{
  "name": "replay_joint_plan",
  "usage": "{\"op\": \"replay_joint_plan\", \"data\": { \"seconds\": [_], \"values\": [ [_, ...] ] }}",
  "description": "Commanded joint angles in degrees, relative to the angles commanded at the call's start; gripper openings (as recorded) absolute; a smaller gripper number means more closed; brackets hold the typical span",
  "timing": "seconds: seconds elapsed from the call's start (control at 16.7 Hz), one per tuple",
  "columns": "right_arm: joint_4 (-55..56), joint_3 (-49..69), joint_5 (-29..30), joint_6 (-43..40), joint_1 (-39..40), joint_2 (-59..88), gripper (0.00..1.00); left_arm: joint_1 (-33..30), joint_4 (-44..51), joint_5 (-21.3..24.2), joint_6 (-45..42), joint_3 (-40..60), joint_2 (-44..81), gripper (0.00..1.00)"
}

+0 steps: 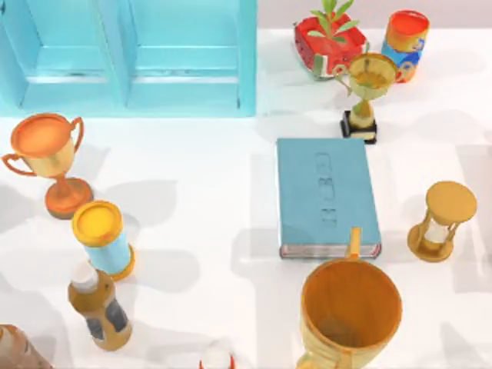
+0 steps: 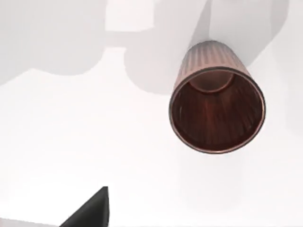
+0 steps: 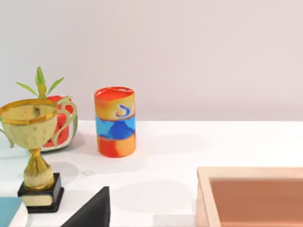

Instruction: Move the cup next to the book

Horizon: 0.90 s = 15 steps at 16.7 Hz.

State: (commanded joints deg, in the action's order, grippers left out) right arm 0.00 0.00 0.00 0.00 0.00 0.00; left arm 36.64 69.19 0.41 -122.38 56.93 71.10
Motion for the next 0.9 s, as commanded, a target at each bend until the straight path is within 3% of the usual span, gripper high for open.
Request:
{"op": "replay_joint_plan", "data": {
  "seconds": [0.24, 0.6, 0.9],
  "values": [
    [0.0, 0.0, 0.0, 0.0, 0.0, 0.0, 1.0, 2.6, 4.8, -0.4, -7.5, 2.6, 4.1, 1.0],
    [0.0, 0.0, 0.0, 0.0, 0.0, 0.0, 1.0, 2.5, 4.8, -0.4, -7.8, 2.4, 4.1, 1.0],
    [0.0, 0.0, 0.0, 0.0, 0.0, 0.0, 1.0, 2.7, -4.6, -0.5, -7.9, -4.7, 6.5, 1.0]
  ]
}}
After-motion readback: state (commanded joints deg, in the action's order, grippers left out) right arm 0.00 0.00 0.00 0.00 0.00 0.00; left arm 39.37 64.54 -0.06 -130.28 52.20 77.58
